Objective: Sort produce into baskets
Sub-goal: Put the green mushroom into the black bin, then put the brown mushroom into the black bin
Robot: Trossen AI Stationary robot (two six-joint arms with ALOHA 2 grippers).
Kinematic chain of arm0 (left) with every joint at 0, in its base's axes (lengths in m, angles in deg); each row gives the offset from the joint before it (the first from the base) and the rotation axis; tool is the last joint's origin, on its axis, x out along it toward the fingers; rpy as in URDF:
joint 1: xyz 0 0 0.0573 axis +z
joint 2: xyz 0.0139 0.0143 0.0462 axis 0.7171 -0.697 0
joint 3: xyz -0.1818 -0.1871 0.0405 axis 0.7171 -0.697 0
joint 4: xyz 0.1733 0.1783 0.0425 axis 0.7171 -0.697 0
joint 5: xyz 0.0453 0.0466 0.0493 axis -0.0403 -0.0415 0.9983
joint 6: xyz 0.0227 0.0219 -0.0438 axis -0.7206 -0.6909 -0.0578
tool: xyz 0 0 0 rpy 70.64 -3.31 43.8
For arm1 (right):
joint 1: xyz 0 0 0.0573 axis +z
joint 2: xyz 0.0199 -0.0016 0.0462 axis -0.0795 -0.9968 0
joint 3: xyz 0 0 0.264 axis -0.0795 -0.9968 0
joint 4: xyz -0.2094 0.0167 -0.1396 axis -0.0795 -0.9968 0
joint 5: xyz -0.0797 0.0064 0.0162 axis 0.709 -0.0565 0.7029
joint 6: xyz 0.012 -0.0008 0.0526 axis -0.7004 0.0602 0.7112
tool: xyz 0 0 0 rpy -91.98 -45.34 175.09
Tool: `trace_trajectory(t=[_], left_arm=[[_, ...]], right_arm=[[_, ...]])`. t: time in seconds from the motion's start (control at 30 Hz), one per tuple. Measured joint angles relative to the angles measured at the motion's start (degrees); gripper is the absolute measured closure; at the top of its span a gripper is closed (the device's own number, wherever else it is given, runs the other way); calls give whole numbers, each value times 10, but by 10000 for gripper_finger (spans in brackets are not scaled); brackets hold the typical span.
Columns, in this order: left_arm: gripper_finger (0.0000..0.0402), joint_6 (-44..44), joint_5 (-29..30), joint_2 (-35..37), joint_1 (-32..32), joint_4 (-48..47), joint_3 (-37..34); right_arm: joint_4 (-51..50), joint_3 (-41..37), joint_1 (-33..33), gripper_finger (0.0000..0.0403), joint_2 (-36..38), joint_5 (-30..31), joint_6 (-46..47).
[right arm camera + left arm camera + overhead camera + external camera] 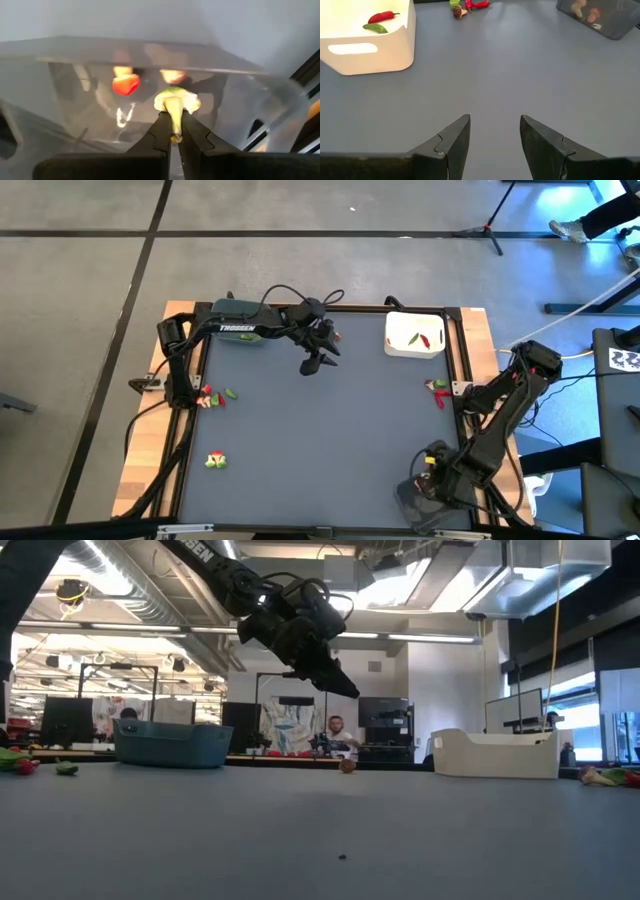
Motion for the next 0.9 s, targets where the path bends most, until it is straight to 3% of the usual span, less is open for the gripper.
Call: trace_trajectory(t=[0.33,0.7,0.9], left_arm=[[233,0,0,0,0,3,0],[233,0,0,0,0,3,0],[233,1,0,0,0,3,0]], right_arm=[[2,-18,-1,374,0,29,-2],[29,-8,-44,221,24,-4,-43],[19,14,-111,183,56,12,-140]])
